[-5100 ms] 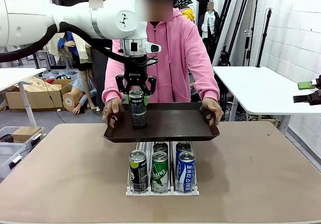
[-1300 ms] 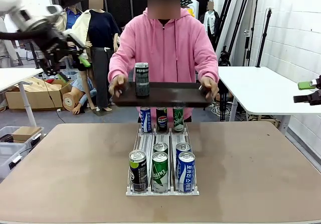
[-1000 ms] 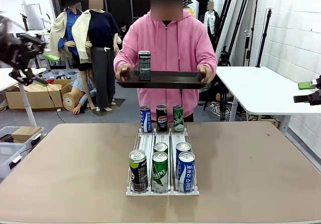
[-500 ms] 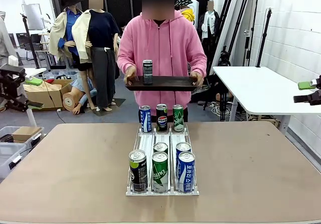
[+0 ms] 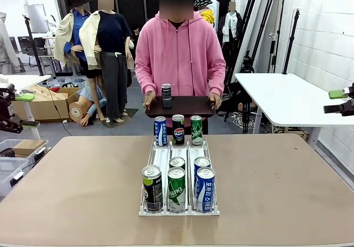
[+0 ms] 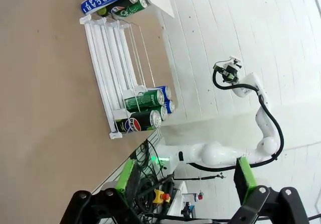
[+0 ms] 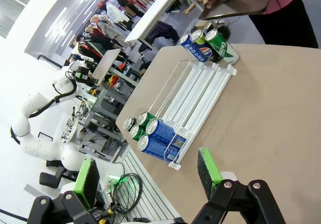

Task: Retrieve and hand over the desired beverage to the person.
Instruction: Pick up another can of the same type that the person held from the Automatic Can Dispenser.

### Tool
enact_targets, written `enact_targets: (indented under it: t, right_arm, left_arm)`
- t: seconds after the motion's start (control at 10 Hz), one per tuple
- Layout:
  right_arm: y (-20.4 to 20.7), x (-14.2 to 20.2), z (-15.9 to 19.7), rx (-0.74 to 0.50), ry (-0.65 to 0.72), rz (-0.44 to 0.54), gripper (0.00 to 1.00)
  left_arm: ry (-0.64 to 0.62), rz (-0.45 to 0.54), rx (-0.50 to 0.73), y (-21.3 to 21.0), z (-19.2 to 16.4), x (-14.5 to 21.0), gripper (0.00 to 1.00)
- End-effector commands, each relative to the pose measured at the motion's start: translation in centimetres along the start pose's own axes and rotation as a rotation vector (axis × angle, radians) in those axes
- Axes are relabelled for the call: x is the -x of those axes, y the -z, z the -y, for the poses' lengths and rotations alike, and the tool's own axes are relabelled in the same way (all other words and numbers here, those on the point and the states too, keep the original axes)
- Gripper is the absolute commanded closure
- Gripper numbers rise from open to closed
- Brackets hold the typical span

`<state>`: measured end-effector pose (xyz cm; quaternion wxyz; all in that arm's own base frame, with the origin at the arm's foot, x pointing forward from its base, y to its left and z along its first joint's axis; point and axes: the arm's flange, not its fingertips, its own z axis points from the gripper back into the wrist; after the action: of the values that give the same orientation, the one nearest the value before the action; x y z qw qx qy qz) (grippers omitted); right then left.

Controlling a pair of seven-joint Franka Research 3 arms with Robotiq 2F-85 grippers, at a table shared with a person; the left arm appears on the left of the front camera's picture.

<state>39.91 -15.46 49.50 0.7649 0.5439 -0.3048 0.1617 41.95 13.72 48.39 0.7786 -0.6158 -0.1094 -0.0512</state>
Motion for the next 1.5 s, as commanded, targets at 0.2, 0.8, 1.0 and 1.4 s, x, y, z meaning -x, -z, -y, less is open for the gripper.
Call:
enact_targets:
  t: [0.2, 0.8, 1.0, 1.4]
  right_arm:
    - [0.06, -0.04, -0.02, -0.010, -0.005, 0.003, 0.00]
    - [0.06, -0.04, -0.02, -0.010, -0.005, 0.003, 0.00]
    - [0.06, -0.04, -0.02, -0.010, -0.005, 0.003, 0.00]
    - [0.06, -0.04, -0.02, -0.010, -0.005, 0.003, 0.00]
  left_arm:
    - [-0.001, -0.015, 0.007, 0.28, -0.53, -0.39, 0.00]
    - [-0.001, -0.015, 0.007, 0.28, -0.53, -0.39, 0.00]
    - [-0.001, -0.015, 0.007, 0.28, -0.53, -0.39, 0.00]
    - [-0.001, -0.015, 0.007, 0.28, -0.53, -0.39, 0.00]
